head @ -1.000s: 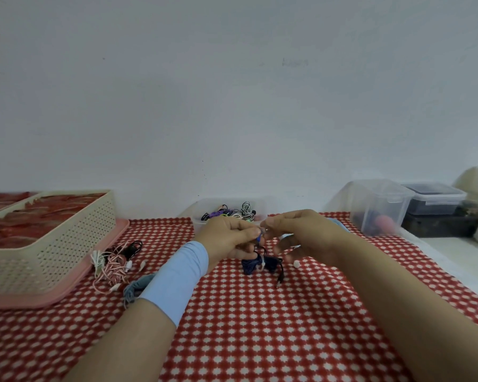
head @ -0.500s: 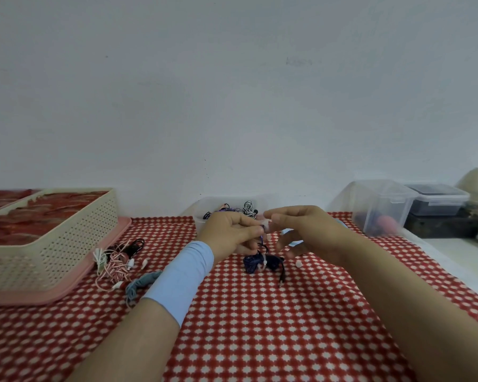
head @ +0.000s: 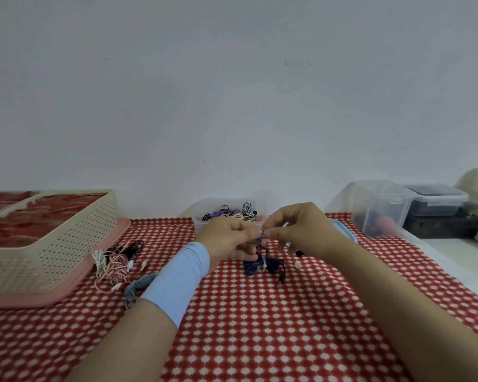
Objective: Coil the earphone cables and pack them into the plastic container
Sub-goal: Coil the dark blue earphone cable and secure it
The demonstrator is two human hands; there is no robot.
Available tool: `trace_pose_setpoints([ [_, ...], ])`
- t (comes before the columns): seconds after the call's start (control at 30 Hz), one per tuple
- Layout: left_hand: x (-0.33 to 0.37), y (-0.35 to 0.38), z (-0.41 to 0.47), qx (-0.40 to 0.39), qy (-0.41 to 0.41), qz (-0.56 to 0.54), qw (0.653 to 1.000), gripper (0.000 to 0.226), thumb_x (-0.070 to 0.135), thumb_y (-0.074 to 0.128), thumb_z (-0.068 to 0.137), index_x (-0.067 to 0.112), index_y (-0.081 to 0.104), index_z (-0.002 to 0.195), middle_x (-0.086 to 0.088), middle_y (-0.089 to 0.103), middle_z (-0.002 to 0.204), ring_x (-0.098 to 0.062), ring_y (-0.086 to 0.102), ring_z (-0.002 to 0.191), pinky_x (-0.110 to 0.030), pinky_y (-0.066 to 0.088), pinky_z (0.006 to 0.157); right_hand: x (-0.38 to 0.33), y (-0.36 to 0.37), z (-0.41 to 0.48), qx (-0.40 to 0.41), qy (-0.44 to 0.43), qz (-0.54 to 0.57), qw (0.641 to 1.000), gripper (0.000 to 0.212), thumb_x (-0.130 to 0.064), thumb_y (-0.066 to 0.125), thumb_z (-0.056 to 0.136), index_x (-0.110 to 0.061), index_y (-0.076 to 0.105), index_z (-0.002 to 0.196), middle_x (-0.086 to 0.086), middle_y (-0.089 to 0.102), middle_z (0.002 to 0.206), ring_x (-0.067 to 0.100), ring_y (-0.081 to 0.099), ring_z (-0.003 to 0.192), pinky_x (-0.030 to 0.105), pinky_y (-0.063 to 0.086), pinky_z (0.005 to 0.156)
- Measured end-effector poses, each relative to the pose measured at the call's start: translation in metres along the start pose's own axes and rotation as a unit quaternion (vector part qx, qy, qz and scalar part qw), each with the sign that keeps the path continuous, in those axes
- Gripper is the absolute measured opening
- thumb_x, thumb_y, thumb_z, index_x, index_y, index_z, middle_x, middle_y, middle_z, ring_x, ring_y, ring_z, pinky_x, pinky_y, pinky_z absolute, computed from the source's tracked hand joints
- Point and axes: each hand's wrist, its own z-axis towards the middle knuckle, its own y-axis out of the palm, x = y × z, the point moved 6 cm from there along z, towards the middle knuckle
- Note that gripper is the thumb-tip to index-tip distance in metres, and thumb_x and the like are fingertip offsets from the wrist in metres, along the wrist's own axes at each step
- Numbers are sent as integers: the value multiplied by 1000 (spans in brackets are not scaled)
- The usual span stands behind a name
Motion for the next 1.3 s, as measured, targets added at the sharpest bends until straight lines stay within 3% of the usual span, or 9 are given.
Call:
trace_pose_setpoints([
  [0.2,4,-1,-3,-21,13,-5,1000,12,10,65,92,7,74,100,-8,73,84,-12,64,65,-30,60,68,11,4,-6,-100,99,160,977,22,-19,71,94,-12,75,115,19,75,107,18,66,67,28,54,57],
  [0.37,10,2,-5,-31,34,27,999,14,5,67,89,4,74,102,-14,70,84,-12,65,64,-31,61,68,17,9,-7,-124,139,196,963,21,-18,76,86,-10,77,106,10,74,89,15,65,67,27,53,56],
  [0.6,21,1,-6,-17,67,55,996,8,9,68,89,9,75,91,-9,70,73,-13,65,62,-27,59,61,12,4,-4,-118,124,192,966,22,-24,76,87,-14,79,106,8,76,96,14,65,68,27,53,61],
  [0.73,23,-9,-5,16,72,154,985,8,11,72,87,19,74,87,-6,76,80,-10,61,59,-22,49,47,14,-8,-2,-79,112,57,989,23,-41,71,92,-24,79,105,-4,77,104,12,65,72,29,49,65],
  [0.8,21,-19,-4,42,67,214,974,7,13,75,85,18,73,89,-7,76,86,-8,62,59,-20,48,48,12,-4,-4,-92,98,-45,990,17,-36,73,90,-24,80,100,-3,78,99,5,66,68,25,51,65],
  [0.9,16,-26,-2,50,54,254,964,9,17,77,83,15,74,91,-5,75,90,-8,65,66,-22,55,58,13,19,-9,-182,72,-219,956,29,-36,80,84,-26,78,111,-7,76,108,8,70,93,21,54,79],
  [0.97,12,-22,-2,19,39,275,960,7,19,76,84,15,74,89,1,73,85,-8,62,65,-26,54,64,14,28,-8,-174,53,-301,936,39,-37,80,84,-27,74,120,-9,72,116,13,66,106,27,53,92],
  [1.13,0,-11,-4,-2,26,384,923,8,23,72,87,27,69,81,13,68,85,-5,63,78,-31,53,86,13,36,-4,-129,35,-329,935,32,-32,80,85,-25,73,116,-6,69,113,13,63,99,25,50,83],
  [1.3,16,-21,-14,24,36,342,939,5,23,70,89,25,66,87,0,71,96,-17,70,70,-28,59,66,0,25,6,-67,18,-251,966,19,-10,80,80,-24,77,94,-15,69,91,-7,58,73,20,49,75],
])
